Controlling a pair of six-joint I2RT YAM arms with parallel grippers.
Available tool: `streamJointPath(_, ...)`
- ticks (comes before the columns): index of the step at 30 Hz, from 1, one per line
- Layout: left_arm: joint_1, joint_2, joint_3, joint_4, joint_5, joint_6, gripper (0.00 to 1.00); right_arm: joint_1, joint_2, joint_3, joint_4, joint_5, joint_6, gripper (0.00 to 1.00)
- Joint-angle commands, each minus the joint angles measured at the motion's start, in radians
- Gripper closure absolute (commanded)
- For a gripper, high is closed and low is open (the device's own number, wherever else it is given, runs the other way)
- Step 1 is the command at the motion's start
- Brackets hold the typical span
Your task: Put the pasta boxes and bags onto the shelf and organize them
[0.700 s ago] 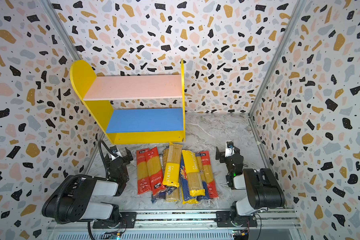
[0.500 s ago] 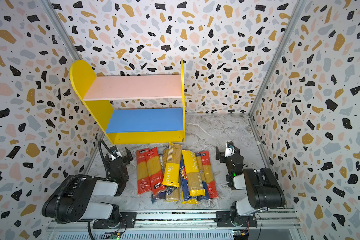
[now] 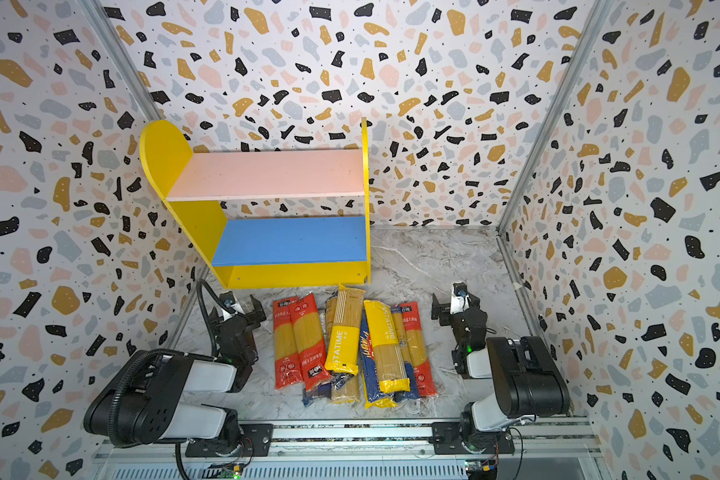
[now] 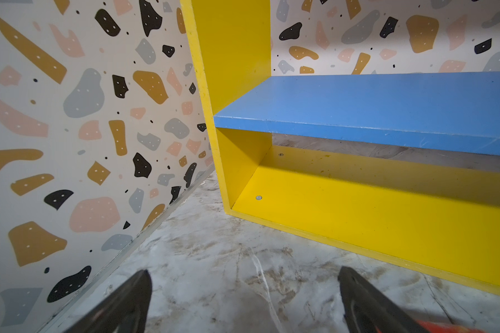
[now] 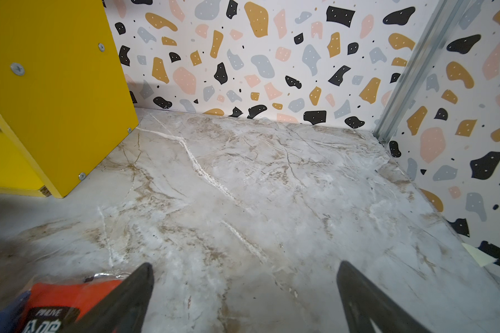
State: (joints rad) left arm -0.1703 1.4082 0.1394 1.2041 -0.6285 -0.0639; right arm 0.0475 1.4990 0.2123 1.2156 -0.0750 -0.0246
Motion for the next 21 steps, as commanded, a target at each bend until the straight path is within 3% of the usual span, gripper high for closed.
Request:
streamJointPath(1, 0.005, -0.009, 0.009, 0.032, 0.001, -0.004, 0.01, -0.004, -0.003, 0.019, -0.004, -0.007, -0.001, 0.01)
streamJointPath(18, 0.005, -0.014, 0.006, 0.034, 0.004, -0.002, 0.01, 0.012, -0.011, 0.012, 0.002, 0.02, -0.011, 0.01)
streamJointPath(21, 0.005, -0.038, 0.024, -0.014, 0.053, 0.019, 0.0, 0.039, -0.022, 0.008, 0.005, 0.111, -0.005, 0.01)
